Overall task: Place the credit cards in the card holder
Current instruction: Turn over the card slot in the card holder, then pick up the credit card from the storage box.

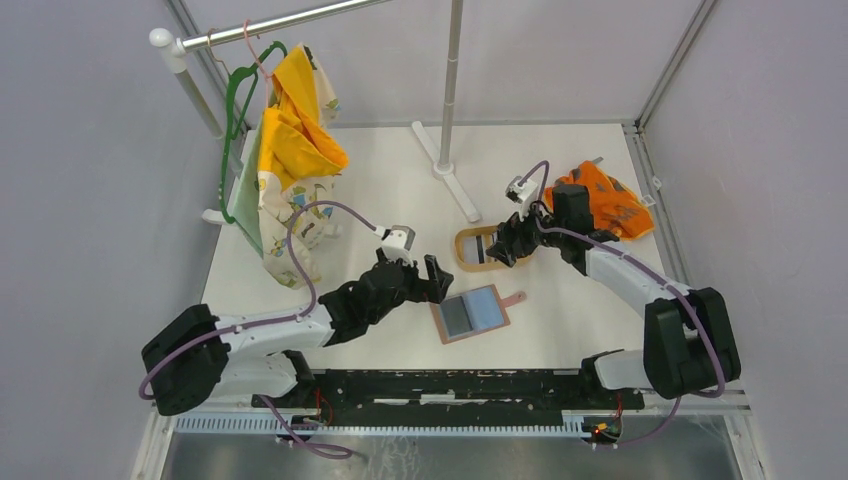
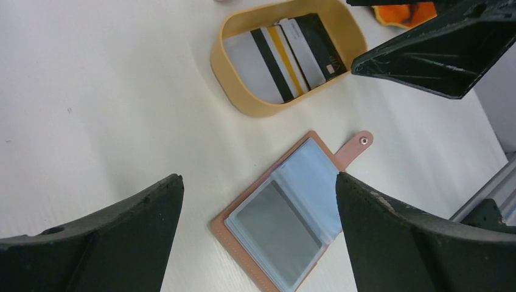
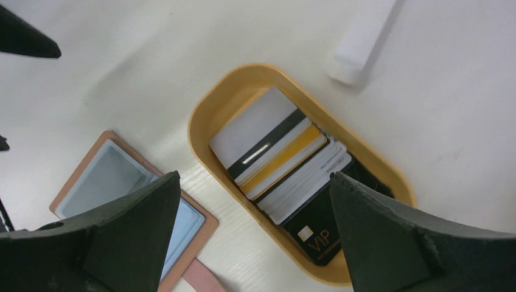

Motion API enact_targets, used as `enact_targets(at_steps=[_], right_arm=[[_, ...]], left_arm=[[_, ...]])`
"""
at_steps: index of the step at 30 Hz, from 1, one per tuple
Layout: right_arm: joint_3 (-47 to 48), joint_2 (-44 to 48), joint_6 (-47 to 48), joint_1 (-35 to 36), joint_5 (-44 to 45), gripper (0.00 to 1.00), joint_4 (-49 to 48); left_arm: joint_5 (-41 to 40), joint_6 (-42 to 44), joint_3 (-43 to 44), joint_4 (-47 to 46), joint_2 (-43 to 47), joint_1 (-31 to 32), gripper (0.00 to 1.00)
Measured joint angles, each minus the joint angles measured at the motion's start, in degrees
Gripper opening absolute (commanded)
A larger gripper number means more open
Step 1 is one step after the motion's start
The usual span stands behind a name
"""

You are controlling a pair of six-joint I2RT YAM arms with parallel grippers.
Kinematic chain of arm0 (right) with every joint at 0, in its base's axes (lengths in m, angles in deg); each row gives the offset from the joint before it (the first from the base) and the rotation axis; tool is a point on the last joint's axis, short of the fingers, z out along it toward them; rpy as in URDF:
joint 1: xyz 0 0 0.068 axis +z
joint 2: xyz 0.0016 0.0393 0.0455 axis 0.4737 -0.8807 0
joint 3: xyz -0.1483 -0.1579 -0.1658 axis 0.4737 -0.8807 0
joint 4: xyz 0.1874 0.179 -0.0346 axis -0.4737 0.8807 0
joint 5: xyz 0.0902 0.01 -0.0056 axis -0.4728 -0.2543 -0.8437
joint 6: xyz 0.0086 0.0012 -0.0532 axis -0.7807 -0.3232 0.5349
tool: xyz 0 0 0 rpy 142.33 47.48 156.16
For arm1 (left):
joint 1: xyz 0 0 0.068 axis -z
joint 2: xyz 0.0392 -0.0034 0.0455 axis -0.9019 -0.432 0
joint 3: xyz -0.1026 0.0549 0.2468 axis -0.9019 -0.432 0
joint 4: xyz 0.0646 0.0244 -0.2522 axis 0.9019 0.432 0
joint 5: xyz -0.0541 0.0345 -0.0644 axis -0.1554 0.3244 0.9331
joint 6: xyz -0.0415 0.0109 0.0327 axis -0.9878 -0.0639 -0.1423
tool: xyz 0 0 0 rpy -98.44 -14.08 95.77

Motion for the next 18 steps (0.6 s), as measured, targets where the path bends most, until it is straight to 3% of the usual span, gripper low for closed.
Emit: enact_targets(at_steps=[6,13,18], right_arm=[[-3.3,-3.6,-15.5,-2.2,2.9,0.98,-5.5],[-1.0,-10.6,-24.6,-2.2,5.8,0.92,-7.0],[0.4,-14.4,-28.0,-2.2,7.6,0.88,-7.0]], left_arm=[[5.0,-0.2,0.8,-4.6,-9.2,-3.5,0.89],[15.3,-2.8,3.5,-11.0,-18.8,-10.5,0.83],[18.1,-3.5,6.3,-12.4,-22.8,-11.9,0.83]])
